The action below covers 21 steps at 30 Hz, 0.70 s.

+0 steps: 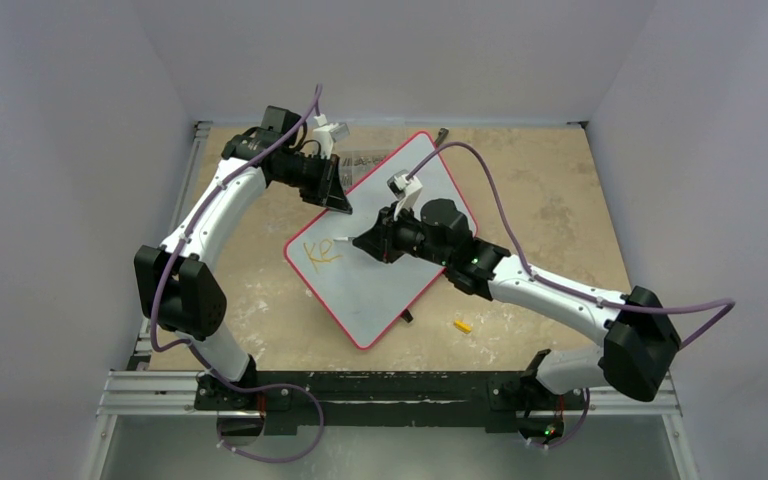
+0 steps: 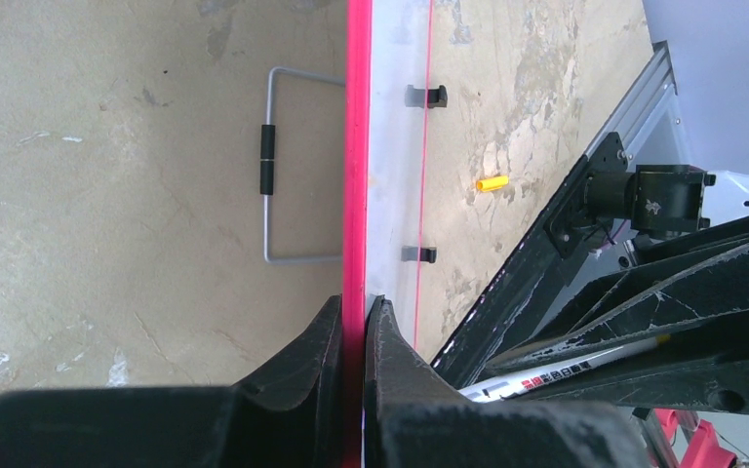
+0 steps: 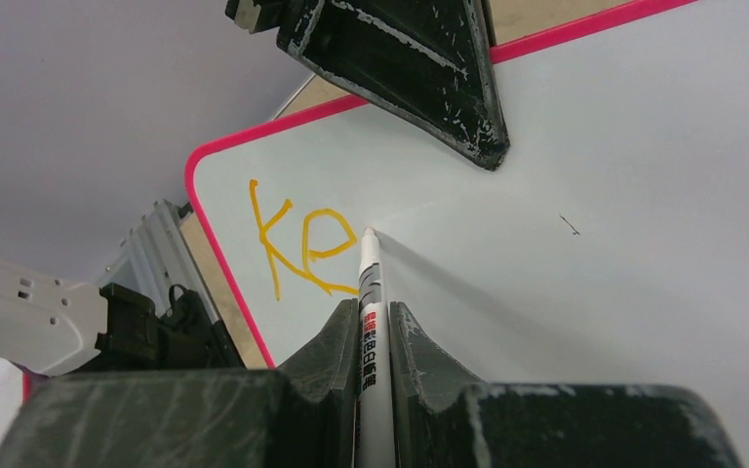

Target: Write a sentence on the whiteboard

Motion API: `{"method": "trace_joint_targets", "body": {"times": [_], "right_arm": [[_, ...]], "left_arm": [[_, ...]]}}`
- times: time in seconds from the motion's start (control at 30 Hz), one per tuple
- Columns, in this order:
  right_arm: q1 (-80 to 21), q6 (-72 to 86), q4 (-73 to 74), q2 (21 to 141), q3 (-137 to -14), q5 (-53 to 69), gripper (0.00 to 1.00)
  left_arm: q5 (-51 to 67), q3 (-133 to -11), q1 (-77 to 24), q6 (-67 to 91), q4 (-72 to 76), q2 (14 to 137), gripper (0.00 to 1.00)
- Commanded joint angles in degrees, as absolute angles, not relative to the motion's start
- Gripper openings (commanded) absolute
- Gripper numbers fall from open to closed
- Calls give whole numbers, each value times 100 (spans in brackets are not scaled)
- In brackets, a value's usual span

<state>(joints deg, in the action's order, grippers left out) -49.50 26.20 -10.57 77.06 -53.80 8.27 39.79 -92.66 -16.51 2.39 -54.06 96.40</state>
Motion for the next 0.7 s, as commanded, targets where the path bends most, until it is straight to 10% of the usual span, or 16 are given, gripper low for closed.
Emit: {"method": "trace_joint_targets", "body": {"times": [0.0,0.67], "right_arm": [[-4887,2664,-1351,7744,-5578,755,0],[-4421,2780,-1151,7640,-5458,738,0]], "left_arm": [[3076,-9237,-1705,-66,-5534,9565,0],[3081,-9237,-1705,-59,-5524,9554,0]]}}
